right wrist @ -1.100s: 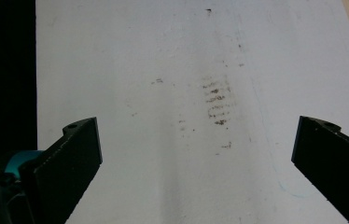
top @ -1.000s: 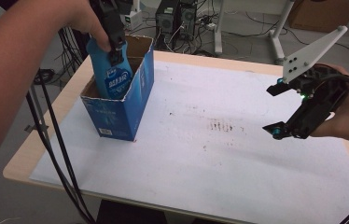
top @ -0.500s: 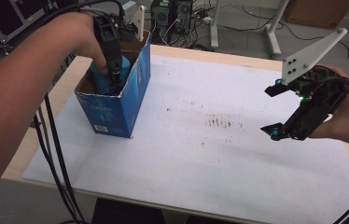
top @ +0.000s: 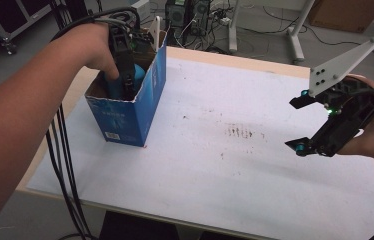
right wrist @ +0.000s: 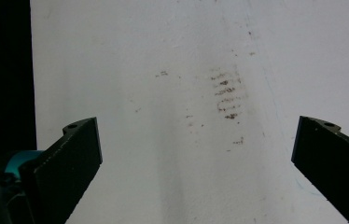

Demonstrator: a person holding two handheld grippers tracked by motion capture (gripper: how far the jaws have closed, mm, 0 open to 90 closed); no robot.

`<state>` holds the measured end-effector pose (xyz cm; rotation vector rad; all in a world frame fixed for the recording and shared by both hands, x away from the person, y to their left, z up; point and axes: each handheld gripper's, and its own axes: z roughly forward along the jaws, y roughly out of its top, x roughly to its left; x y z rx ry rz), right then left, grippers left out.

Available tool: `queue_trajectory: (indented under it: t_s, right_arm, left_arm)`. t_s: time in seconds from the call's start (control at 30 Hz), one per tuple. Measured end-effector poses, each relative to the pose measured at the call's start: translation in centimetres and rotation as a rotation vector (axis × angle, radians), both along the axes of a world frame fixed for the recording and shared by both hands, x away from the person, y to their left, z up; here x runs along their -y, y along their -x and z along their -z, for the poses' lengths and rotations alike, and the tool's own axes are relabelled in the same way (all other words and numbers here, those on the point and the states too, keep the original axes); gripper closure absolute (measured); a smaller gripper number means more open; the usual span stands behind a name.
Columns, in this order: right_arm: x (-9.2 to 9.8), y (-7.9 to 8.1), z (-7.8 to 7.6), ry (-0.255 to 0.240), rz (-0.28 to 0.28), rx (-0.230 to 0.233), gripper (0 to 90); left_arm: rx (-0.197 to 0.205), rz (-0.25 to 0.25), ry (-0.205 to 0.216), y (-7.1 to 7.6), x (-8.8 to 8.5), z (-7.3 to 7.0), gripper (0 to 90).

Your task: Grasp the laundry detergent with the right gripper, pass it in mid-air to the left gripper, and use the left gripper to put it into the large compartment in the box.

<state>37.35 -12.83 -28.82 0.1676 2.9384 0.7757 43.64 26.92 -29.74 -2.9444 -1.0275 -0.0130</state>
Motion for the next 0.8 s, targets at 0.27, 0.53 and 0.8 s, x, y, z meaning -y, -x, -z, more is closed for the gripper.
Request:
queue_trajectory:
  t_s: [0.27,0.53,0.8]
  right_arm:
    - [0.1,0.0,0.0,0.004,0.003,0.001,0.6]
    - [0.1,0.1,-0.1,-0.002,-0.001,0.001,0.6]
    - [0.4,0.0,-0.3,0.0,0.006,-0.01,0.6]
  left_arm:
    - [-0.012,-0.013,0.015,-0.1,0.0,-0.1,33.7]
    - [-0.028,-0.035,0.025,0.1,-0.1,-1.1,29.3]
    - [-0.022,-0.046,0.024,0.2,0.0,-2.7,24.4]
